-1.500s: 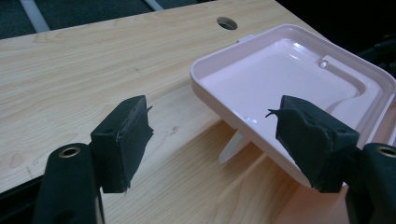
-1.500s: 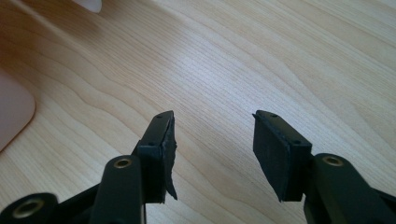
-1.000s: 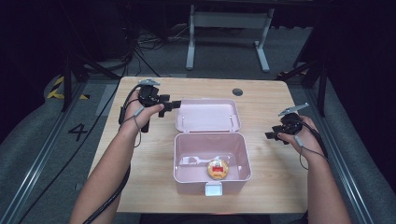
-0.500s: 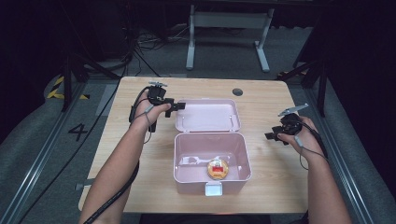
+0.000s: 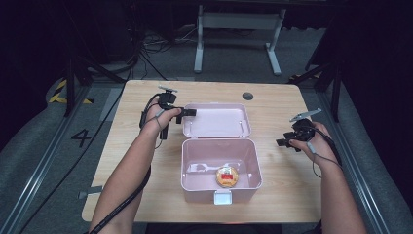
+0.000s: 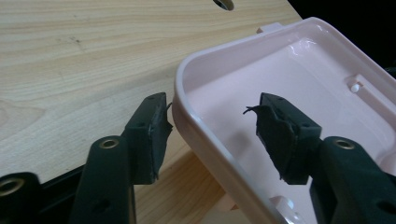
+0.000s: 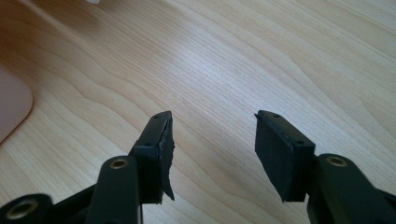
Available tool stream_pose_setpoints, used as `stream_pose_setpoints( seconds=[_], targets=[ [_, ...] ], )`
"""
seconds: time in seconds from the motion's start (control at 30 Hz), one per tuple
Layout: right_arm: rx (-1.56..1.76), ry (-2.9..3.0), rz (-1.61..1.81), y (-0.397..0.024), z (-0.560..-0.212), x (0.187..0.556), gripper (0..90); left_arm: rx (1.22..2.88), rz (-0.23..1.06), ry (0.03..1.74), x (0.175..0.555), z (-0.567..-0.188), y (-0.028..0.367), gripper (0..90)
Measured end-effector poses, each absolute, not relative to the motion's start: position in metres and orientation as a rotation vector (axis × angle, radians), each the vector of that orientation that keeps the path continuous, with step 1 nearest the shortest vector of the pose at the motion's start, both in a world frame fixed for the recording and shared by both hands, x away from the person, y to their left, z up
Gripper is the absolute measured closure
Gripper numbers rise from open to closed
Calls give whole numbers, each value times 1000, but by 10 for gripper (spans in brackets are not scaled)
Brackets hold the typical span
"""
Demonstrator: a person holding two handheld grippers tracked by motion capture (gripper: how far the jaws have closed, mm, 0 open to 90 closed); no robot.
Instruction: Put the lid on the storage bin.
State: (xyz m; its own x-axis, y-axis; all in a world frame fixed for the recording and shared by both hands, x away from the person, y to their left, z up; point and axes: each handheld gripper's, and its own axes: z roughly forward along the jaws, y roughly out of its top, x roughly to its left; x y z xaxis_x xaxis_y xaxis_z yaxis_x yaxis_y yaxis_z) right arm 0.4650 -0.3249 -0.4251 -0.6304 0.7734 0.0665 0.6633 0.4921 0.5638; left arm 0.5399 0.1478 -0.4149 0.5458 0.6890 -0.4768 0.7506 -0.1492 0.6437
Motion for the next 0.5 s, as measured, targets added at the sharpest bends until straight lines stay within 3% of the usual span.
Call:
stream_pose_setpoints(
  seconds=[0.33,0.5],
  targets=[
    [1250,2537,828,-326,-425,463,471,1868,-67,1215,542,-409,152,644],
    [1249,2529,830,-328,-425,462,471,1868,-42,1217,542,-403,150,668]
  ],
)
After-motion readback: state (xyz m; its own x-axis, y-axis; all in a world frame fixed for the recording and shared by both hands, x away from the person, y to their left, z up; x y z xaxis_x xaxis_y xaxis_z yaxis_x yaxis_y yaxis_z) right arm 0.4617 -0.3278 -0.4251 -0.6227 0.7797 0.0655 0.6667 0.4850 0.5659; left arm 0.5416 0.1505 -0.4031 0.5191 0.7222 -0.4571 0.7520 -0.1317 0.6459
